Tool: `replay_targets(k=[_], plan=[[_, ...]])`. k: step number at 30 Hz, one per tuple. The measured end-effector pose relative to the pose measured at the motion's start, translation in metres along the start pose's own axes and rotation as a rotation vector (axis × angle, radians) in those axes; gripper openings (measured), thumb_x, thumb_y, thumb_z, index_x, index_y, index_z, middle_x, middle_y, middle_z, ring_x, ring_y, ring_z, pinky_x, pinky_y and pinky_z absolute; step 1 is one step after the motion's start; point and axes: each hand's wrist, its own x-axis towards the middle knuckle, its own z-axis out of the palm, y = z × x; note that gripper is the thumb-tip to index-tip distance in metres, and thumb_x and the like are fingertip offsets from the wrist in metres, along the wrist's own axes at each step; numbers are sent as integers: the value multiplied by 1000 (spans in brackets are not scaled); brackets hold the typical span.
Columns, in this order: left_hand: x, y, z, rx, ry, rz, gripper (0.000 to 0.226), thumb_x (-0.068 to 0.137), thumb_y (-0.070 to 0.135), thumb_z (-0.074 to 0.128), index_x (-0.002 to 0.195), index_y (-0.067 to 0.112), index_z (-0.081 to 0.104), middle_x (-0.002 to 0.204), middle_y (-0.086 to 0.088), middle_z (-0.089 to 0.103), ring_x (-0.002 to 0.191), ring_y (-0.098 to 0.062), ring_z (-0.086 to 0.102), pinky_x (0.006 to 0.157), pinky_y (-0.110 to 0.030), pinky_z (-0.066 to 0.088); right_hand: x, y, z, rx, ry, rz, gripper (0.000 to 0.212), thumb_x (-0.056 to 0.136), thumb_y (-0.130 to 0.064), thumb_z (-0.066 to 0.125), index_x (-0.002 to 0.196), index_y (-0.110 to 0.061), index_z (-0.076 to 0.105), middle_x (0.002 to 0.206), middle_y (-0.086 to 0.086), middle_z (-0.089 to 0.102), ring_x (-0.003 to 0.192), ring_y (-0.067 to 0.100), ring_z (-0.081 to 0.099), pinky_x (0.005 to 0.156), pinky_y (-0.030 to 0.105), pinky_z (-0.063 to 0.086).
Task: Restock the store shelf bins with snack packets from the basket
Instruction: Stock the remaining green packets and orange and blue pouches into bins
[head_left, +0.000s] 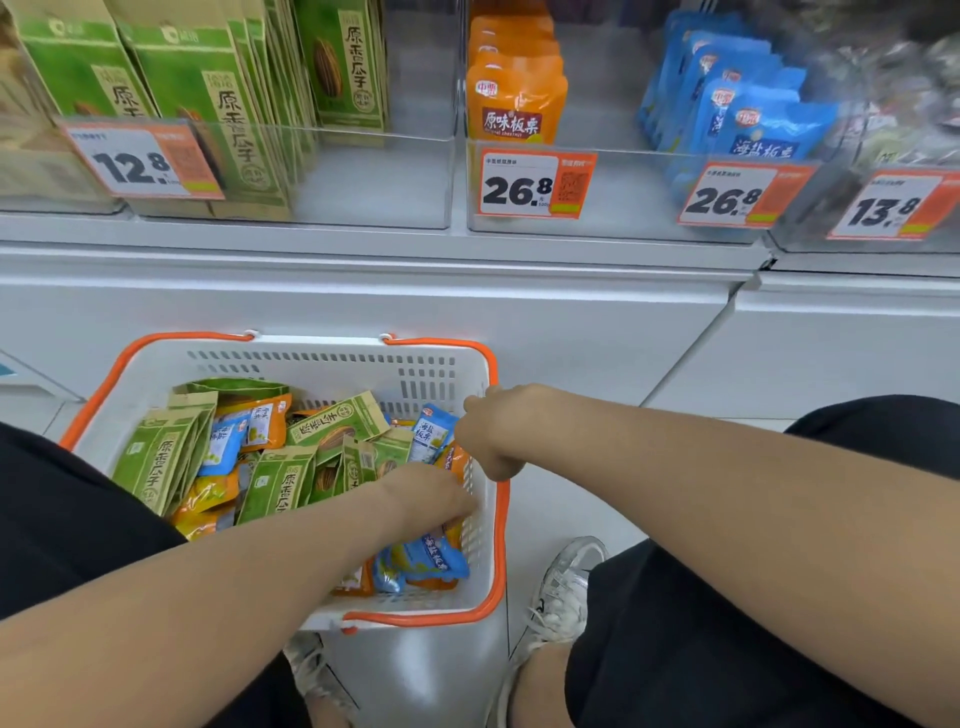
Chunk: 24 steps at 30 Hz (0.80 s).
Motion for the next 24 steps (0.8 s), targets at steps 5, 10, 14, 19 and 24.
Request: replay_targets(k=[5,10,14,19,24], plan=[[-6,-20,-10,-181,123,-180,25,103,14,62,123,25,72,124,-1,69,112,-26,67,78,-34,51,-4,9,-12,87,-43,-31,20,102,-15,47,82,-16,47,86,2,49,82,19,50,75,32,47],[-20,-53,-35,-628,446,-284,24,104,23,60,80,22,66,82,6,63,87,-21,60,72,-33,42,-14,31,-26,252,34,23,26,103,-10,45,76,-12,46,77,2,43,60,16,38,52,25,32],[-32,-59,-62,-895,703,-308,39,106,14,50,68,20,44,66,7,45,70,-19,41,58,-30,31,-20,52,-29,378,139,93,25,102,-14,46,121,-6,59,115,8,63,101,27,63,79,33,51],[-45,-63,-84,-1226,1028,-239,29,108,25,52,85,12,65,73,3,61,71,-16,52,69,-35,42,-27,74,-31,718,334,139,21,102,-24,47,102,-10,63,112,14,69,100,35,68,82,40,58],[-56,-52,-106,-1394,1272,-197,20,104,33,63,93,24,77,89,3,78,87,-16,72,75,-36,55,-53,83,-45,988,595,195,37,104,-23,49,71,-7,53,71,16,58,71,39,73,59,40,60]])
